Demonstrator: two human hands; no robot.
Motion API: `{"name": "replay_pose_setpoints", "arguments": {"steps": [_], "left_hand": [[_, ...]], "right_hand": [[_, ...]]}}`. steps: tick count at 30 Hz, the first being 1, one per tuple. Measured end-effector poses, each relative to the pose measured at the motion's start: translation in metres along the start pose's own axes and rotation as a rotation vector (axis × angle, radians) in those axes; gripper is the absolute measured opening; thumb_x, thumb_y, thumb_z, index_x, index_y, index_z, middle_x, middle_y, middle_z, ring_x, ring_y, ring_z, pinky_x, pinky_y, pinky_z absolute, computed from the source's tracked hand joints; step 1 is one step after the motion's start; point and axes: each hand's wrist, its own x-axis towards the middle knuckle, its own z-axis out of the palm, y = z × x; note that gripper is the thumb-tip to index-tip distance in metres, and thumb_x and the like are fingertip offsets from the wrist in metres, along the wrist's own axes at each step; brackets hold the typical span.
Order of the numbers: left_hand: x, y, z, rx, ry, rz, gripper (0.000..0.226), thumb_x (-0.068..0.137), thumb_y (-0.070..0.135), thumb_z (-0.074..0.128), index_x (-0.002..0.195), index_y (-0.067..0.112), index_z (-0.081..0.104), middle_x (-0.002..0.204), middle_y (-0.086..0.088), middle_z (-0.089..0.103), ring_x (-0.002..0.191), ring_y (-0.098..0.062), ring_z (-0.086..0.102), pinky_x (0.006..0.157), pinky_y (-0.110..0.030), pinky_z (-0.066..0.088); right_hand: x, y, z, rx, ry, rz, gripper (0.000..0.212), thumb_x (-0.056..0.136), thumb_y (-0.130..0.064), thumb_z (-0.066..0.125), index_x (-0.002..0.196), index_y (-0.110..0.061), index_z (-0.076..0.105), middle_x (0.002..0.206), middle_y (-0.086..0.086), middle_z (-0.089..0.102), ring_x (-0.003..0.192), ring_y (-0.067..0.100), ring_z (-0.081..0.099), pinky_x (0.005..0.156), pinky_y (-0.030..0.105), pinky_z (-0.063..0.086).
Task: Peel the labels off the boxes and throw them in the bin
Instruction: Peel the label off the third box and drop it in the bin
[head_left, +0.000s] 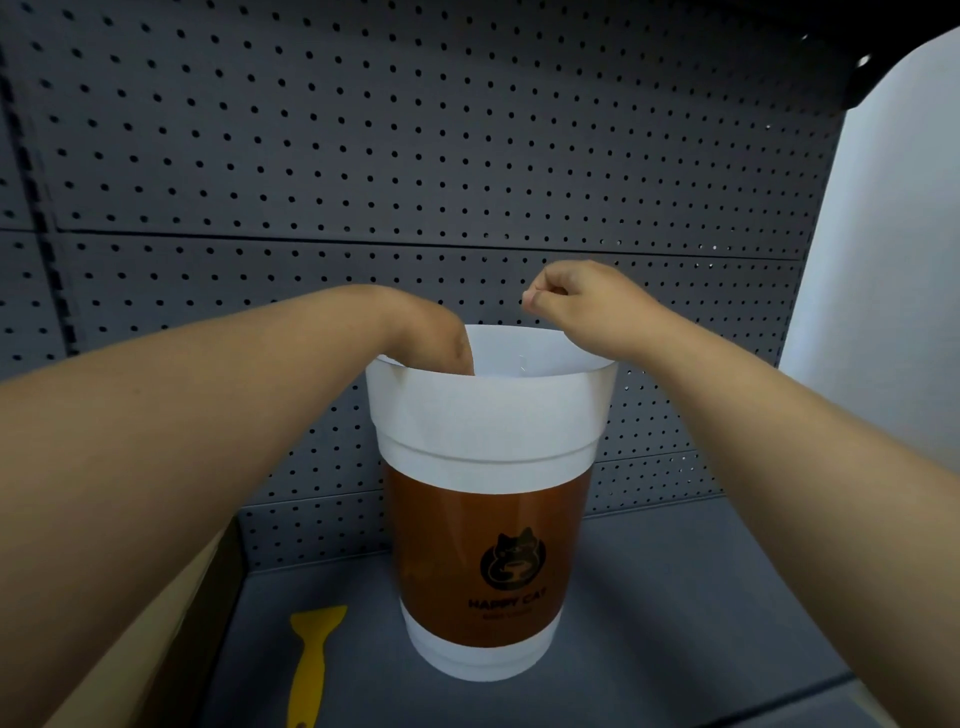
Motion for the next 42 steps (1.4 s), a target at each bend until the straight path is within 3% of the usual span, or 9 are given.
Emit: {"name": "replay_pose_setpoints", "arguments": {"steps": [4,7,10,16,22,27,33,36,42], "left_hand": [[0.003,0.000,0.001,0.028,0.036,0.014,0.016,0.092,0.026,0.050,0.106,0.030,0.058,0.109,0.011,0.057,0.096,-0.011,0.051,0.079,-0.025,0.039],[0.007,-0.001,0.002,0.016,0.059,0.009,0.010,0.092,0.022,0.050,0.090,0.031,0.053,0.100,0.012,0.054,0.092,-0.013,0.051,0.070,-0.025,0.041],[0.008,0.000,0.002,0.036,0.043,0.045,0.024,0.091,0.017,0.048,0.074,0.032,0.055,0.088,0.012,0.057,0.087,-0.013,0.052,0.080,-0.029,0.045],[0.005,0.001,0.005,0.025,0.060,0.039,0.017,0.095,0.025,0.046,0.090,0.026,0.062,0.097,0.009,0.059,0.092,-0.014,0.054,0.091,-0.030,0.045],[0.003,-0.001,0.001,-0.003,0.064,0.014,0.040,0.094,0.049,0.041,0.109,0.020,0.064,0.093,0.010,0.056,0.093,-0.014,0.051,0.087,-0.027,0.035],[0.002,-0.003,-0.002,-0.077,0.069,0.052,0.029,0.094,0.036,0.048,0.107,0.020,0.068,0.105,0.005,0.067,0.098,-0.014,0.059,0.088,-0.026,0.039],[0.006,-0.008,-0.002,-0.144,0.117,0.114,0.017,0.087,0.018,0.057,0.079,0.031,0.064,0.088,0.013,0.065,0.081,-0.003,0.058,0.072,-0.020,0.045],[0.006,-0.009,-0.001,-0.138,0.128,0.126,0.021,0.087,0.020,0.057,0.072,0.032,0.064,0.087,0.013,0.068,0.080,-0.001,0.060,0.077,-0.023,0.045],[0.003,-0.012,-0.002,-0.201,0.142,0.113,0.017,0.088,0.038,0.058,0.087,0.028,0.071,0.089,0.012,0.071,0.084,-0.002,0.063,0.088,-0.025,0.042]], "right_hand": [[0.000,0.000,0.001,0.008,-0.011,-0.004,0.031,0.095,-0.031,0.046,0.101,-0.005,0.062,0.098,-0.007,0.062,0.086,0.013,0.055,0.064,0.023,0.040],[-0.001,0.000,0.002,-0.010,-0.009,-0.005,0.030,0.094,-0.031,0.046,0.101,-0.006,0.063,0.097,-0.007,0.061,0.088,0.016,0.055,0.065,0.024,0.040],[-0.001,0.001,0.003,-0.022,-0.010,-0.012,0.030,0.094,-0.031,0.046,0.100,-0.007,0.063,0.100,-0.005,0.063,0.091,0.018,0.057,0.069,0.027,0.042],[0.000,0.003,0.005,-0.039,-0.004,-0.018,0.030,0.094,-0.032,0.047,0.100,-0.007,0.063,0.103,-0.003,0.061,0.090,0.017,0.055,0.063,0.022,0.039],[0.001,0.000,0.008,-0.053,-0.009,-0.021,0.030,0.093,-0.032,0.048,0.099,-0.007,0.063,0.092,-0.003,0.059,0.077,0.014,0.050,0.059,0.020,0.036],[0.001,-0.001,0.008,-0.050,-0.018,-0.007,0.030,0.093,-0.032,0.048,0.100,-0.007,0.064,0.098,0.000,0.062,0.079,0.015,0.052,0.060,0.019,0.036],[0.002,-0.003,0.010,-0.056,-0.020,-0.007,0.028,0.093,-0.032,0.048,0.098,-0.008,0.064,0.097,-0.001,0.062,0.078,0.015,0.050,0.058,0.018,0.036],[0.002,-0.004,0.010,-0.047,-0.023,-0.002,0.028,0.093,-0.032,0.049,0.097,-0.009,0.064,0.093,-0.003,0.059,0.077,0.015,0.051,0.058,0.020,0.037],[0.001,-0.004,0.010,-0.051,-0.028,-0.001,0.027,0.093,-0.032,0.049,0.097,-0.010,0.064,0.095,-0.002,0.061,0.079,0.016,0.052,0.060,0.020,0.038]]}}
